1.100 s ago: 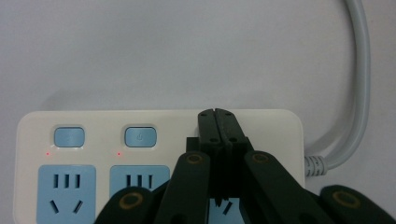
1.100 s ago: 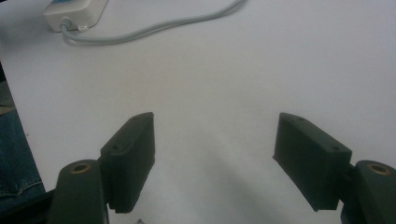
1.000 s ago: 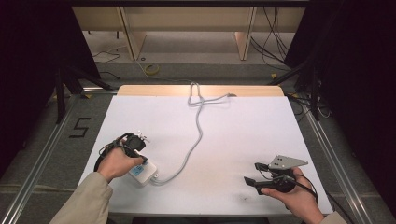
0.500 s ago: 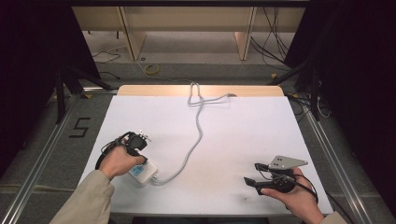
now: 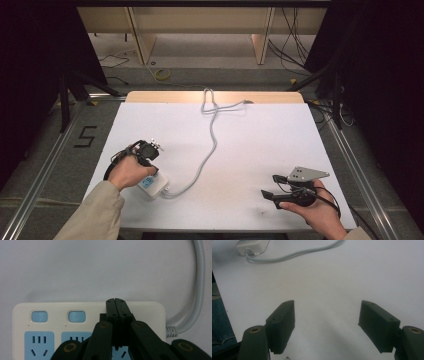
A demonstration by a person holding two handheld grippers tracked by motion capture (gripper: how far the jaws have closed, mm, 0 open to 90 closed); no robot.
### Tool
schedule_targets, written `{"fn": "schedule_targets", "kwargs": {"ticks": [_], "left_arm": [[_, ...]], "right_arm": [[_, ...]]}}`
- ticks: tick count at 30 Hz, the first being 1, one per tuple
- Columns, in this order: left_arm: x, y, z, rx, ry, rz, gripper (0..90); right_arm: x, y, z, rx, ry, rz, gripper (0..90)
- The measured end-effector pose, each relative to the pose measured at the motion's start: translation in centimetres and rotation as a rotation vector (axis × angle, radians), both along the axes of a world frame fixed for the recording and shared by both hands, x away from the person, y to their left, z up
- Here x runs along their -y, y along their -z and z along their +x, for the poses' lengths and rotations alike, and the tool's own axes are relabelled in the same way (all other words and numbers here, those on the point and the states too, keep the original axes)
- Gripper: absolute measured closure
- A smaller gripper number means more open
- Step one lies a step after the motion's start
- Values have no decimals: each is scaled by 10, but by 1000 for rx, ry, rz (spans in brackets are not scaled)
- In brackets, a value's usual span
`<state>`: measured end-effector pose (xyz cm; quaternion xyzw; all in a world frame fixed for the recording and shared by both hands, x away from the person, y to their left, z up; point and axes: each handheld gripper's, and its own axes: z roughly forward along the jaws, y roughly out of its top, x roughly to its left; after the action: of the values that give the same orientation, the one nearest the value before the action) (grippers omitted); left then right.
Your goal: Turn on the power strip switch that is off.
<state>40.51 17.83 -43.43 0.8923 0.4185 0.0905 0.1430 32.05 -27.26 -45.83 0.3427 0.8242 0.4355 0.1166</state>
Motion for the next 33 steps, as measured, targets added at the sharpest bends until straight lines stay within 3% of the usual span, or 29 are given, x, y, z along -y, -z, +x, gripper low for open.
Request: {"fn": "schedule_targets", "kwargs": {"ticks": [6,16,17,25,27,29,31,33], "left_arm": [[-1,0,1,-8,-4,-7,900],[1,0,3,-24,1,15,900],[1,1,3,-19,-1,57,900],[-1,1,4,-12,2,42,900],[-1,0,4,8,-9,53,900],[-3,0,4,4,-17,44,900],[-3,-3,3,-3,-17,-19,900],[-2,-5,2,-3,-14,-24,900]], "right_arm": [[0,0,0,0,-2,-1,295],[0,0,0,-1,-2,-2,295],[0,0,0,0,-2,-2,295],[0,0,0,2,-1,-1,296],[0,0,0,2,-1,1,296],[0,0,0,1,-1,0,296],[0,-1,0,1,-1,2,296],[0,0,1,2,-1,2,296]]}}
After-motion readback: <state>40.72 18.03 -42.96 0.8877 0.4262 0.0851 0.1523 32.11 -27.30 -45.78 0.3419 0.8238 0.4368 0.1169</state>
